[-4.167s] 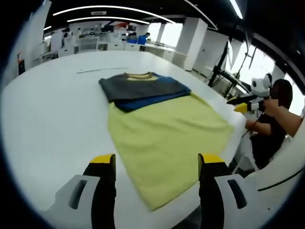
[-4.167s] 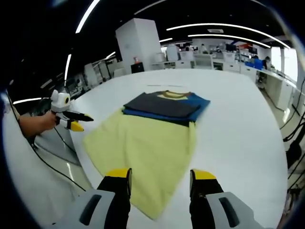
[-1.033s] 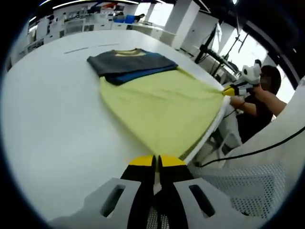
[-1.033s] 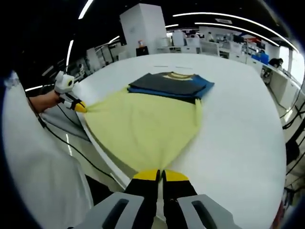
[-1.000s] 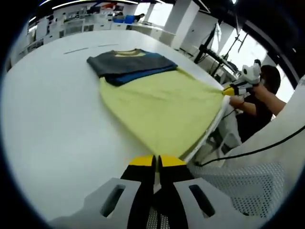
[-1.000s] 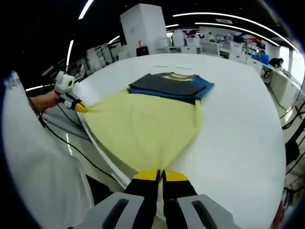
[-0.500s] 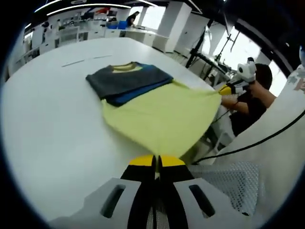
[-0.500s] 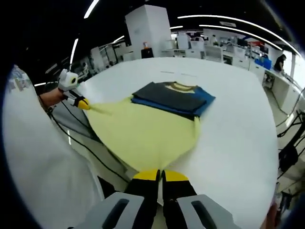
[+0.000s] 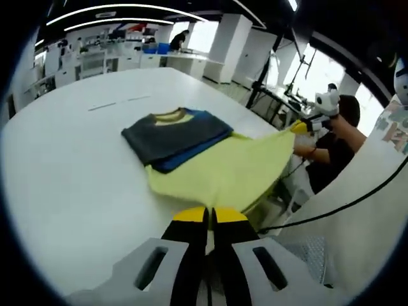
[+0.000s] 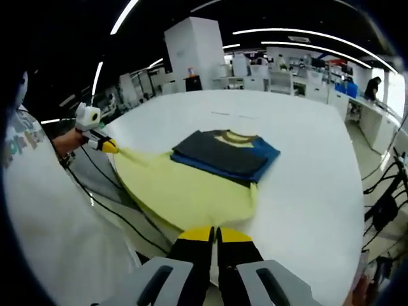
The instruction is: Fold the garment on the visible template until the final outline fits inside the template.
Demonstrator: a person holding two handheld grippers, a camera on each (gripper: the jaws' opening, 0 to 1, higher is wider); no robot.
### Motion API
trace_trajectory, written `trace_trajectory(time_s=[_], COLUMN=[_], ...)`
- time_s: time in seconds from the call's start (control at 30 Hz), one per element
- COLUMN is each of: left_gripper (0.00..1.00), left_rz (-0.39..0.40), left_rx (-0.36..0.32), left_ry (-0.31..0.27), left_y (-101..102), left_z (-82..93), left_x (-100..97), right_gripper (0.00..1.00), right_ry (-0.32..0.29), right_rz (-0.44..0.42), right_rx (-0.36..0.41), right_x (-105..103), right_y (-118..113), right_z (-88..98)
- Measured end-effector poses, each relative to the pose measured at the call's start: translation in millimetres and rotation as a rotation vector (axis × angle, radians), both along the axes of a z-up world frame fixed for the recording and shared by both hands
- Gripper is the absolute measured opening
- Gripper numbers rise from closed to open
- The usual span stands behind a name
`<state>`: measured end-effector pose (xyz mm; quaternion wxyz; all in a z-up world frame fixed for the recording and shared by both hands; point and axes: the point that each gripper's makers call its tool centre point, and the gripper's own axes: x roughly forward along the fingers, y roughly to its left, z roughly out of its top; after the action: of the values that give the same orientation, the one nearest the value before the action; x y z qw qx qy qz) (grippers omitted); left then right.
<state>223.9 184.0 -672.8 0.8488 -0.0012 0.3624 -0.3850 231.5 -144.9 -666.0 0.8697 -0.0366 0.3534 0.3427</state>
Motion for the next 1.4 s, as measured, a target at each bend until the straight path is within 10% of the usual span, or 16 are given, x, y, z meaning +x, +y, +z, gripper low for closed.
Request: trace_trajectory(time_s=[1.4], left_gripper=[0.0], left_rz=[0.115], left_rx=[-0.063], left_ry=[-0.148], left_y=[3.2], left_z=[48.2], left_x=[126.4], right_gripper=[0.0], right_ry=[-0.177], right_rz=[-0.057], right_rx=[0.023], right_x=[129.1], right_y=[-7.2], right_z=[60.9])
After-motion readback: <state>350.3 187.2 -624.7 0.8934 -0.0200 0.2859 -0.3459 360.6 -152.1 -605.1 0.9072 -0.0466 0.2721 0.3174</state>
